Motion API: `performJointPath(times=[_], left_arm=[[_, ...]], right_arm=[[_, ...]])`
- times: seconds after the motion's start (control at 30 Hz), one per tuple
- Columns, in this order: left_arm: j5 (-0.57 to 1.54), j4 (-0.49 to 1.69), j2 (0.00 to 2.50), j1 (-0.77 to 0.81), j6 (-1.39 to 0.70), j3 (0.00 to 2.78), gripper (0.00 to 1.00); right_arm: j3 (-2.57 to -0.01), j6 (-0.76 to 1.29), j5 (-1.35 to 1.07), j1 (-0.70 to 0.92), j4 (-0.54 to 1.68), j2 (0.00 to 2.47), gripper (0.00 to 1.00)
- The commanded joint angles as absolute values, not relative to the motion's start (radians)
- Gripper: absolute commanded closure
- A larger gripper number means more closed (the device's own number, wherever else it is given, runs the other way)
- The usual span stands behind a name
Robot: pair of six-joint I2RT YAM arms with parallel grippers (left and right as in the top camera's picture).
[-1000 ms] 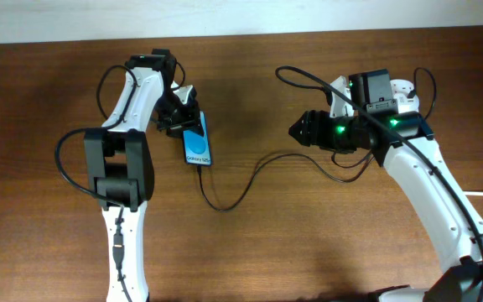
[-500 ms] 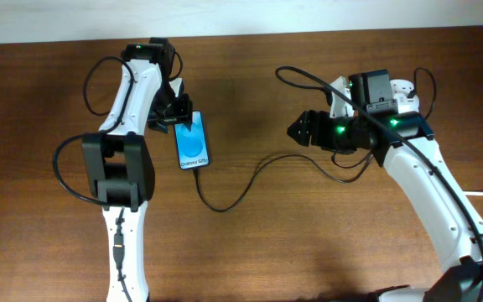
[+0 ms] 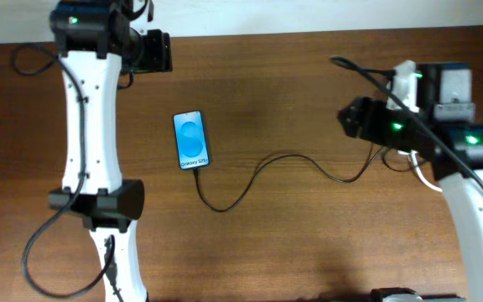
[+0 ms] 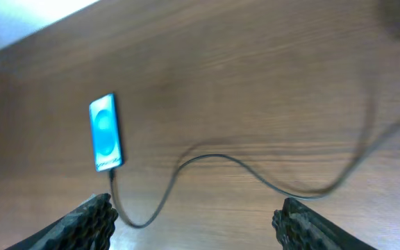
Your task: Plug charger to phone and switch on socket
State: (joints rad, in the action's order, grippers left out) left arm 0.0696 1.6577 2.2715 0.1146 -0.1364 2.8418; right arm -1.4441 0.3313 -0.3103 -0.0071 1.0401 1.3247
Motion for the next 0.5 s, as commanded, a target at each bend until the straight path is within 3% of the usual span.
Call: performJointPath(times=[0.0,0.07,0.2,0.47], left_arm=[[0.057,1.668,2.202,0.106,-0.145,2.854,0.26],[0.063,1.667,2.186,0.106,-0.145,2.854,0.02],[0.063,1.667,2.186,0.106,-0.145,2.851,0.01],[0.063,1.667,2.186,0.107,-0.145,2.851,0.01]], right_arm=[[-1.461,0.288,-0.291,-0.117,1.083,1.251,0.22],[-1.461,0.265,-0.291,-0.215,1.131,1.209,0.22],[-1.461,0.249,-0.318,-0.387,1.155,1.191,0.30],[-1.712,0.169,-0.340,-0.638,1.196,1.467,0.28]])
